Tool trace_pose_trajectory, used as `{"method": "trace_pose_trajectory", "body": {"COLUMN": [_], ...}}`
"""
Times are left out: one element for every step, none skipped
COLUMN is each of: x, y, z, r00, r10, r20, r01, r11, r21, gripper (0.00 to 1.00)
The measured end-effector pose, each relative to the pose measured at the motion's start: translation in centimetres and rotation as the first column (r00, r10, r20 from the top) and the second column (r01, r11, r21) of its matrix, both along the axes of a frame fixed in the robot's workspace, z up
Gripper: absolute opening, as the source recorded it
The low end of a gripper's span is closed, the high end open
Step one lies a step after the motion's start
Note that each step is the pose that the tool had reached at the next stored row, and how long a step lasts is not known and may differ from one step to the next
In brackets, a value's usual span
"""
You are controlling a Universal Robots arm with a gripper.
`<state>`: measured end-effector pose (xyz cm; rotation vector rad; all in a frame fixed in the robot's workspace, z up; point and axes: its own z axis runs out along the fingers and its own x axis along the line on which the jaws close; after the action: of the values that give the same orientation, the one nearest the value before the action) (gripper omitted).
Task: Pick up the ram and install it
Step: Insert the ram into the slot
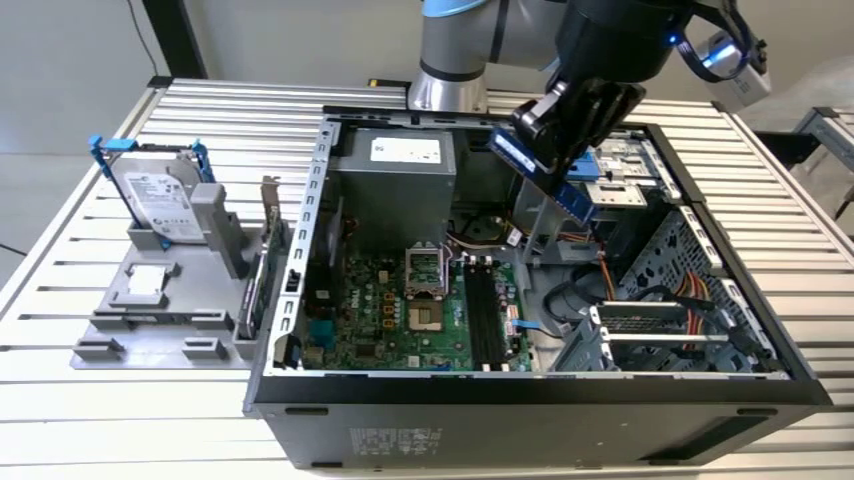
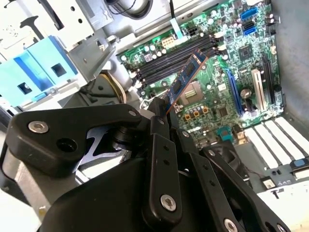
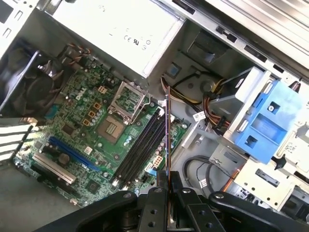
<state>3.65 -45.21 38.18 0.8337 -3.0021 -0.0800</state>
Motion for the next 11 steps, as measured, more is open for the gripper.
{"method": "trace_pose_trajectory", "body": {"x": [0.00,0.00,0.00,0.00,0.00,0.00,0.00,0.00,0.00,0.00,0.00], "y": [0.00,0.00,0.00,0.00,0.00,0.00,0.00,0.00,0.00,0.00,0.00], "z": [0.00,0.00,0.00,0.00,0.00,0.00,0.00,0.00,0.00,0.00,0.00], "r00": [1.0000,0.9999,0.9998,0.9997,0.9996,0.9994,0.9993,0.9992,0.9992,0.9991,0.9990], "r10": [-0.007,-0.013,-0.019,-0.024,-0.030,-0.035,-0.038,-0.039,-0.041,-0.042,-0.044], "r20": [0.0000,0.0000,0.0000,0.0000,0.0000,0.0000,0.0000,0.0000,0.0000,0.0000,0.0000], "r01": [0.007,0.013,0.019,0.024,0.030,0.035,0.038,0.039,0.041,0.042,0.044], "r11": [1.0000,0.9999,0.9998,0.9997,0.9996,0.9994,0.9993,0.9992,0.9992,0.9991,0.9990], "r21": [0.0000,0.0000,0.0000,0.0000,0.0000,0.0000,0.0000,0.0000,0.0000,0.0000,0.0000], "gripper": [0.00,0.00,0.00,0.00,0.00,0.00,0.00,0.00,0.00,0.00,0.00]}}
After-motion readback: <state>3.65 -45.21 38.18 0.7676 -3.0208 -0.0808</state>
